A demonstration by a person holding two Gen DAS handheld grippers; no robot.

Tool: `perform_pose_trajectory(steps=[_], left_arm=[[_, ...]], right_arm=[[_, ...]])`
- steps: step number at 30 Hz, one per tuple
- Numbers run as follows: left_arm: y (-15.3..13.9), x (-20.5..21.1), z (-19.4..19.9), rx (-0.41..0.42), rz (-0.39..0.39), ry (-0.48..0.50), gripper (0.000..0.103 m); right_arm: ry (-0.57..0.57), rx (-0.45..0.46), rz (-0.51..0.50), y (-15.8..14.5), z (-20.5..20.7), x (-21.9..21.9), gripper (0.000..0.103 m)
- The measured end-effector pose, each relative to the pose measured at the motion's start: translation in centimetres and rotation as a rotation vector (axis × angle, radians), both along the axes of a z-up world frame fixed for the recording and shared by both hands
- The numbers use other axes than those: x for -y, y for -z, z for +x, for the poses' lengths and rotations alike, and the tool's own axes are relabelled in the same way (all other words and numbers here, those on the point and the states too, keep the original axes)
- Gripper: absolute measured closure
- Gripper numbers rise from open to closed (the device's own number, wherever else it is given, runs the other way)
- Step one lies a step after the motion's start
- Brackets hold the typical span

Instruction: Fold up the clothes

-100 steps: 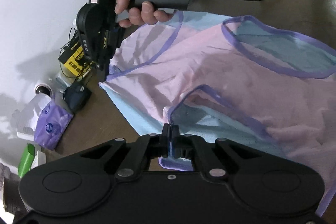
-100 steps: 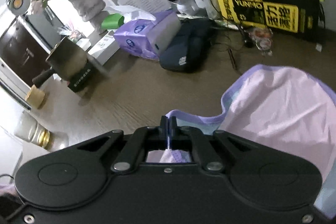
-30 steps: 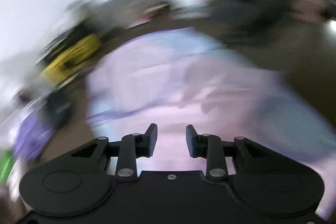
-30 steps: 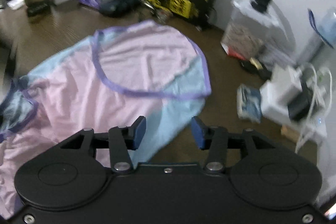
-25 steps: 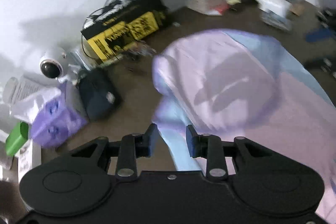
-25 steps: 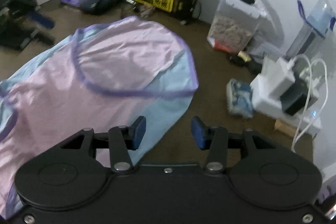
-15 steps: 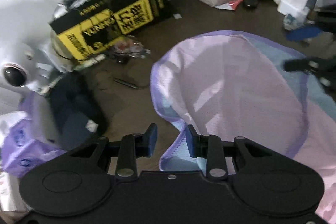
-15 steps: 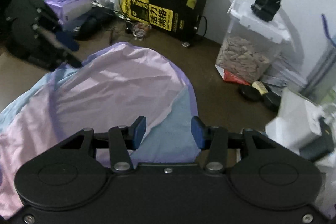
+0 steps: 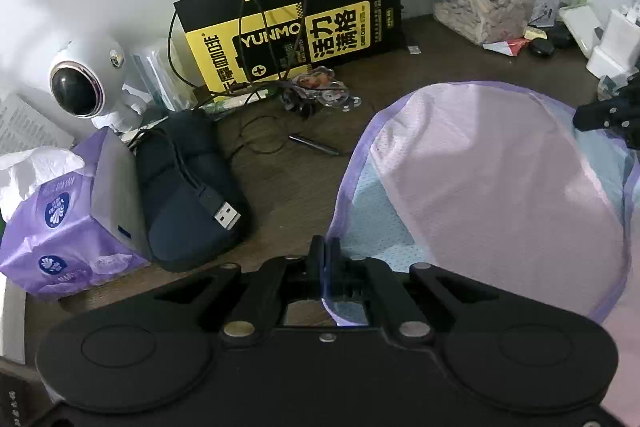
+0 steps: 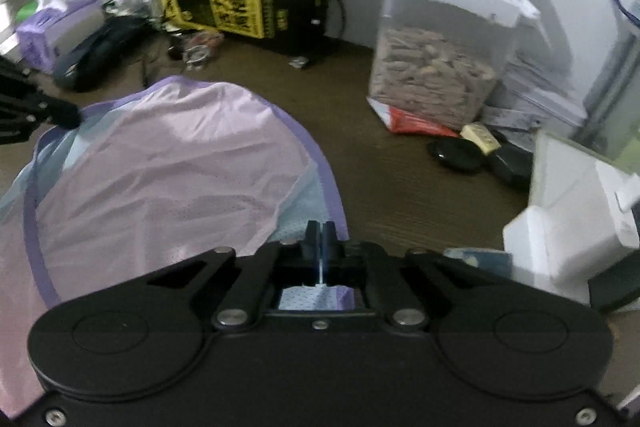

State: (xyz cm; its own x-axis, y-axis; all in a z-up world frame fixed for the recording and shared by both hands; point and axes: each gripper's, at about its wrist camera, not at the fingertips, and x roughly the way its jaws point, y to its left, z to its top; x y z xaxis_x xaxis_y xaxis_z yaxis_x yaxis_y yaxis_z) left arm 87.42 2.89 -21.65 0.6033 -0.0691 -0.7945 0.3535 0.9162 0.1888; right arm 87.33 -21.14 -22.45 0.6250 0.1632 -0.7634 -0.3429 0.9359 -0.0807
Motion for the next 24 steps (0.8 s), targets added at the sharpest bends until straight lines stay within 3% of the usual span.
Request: perform_pose_trajectory(steps=[4, 8, 10, 13, 20, 24], left_arm=[[-0.8, 0.1, -0.6, 0.034, -0.001, -0.011, 0.100], [-1.5, 1.0, -0.5, 0.045, -0.011, -0.002, 0.099], [-1.2, 1.8, -0.1, 0.036, 0.009, 0.016, 0.098], [0.4, 2.3, 0.0, 0.025, 0.091, 0.014, 0.098], [0.9, 1.5, -1.2, 0.070, 0.149, -0.028, 0.098], [0.2, 0.9, -0.9, 0.070, 0.099, -0.061, 0.098]], right_arm=[[-0.009, 0.061, 0.009, -1.7, -1.6, -0.2, 0.094], [-0.053, 0.037, -0.014, -1.8, -3.2, -1.1, 0.083], [-0.043, 0.016, -0.100, -1.0, -3.6, -1.8, 0.083], [-0.009, -0.022, -0.087, -0.4, -4.2, -1.7, 0.084], [-0.117, 0.056, -0.170, 0.2, -3.3, -1.9, 0.084], [-0.113, 0.031, -0.165, -0.1, -1.1, -1.6, 0.084]])
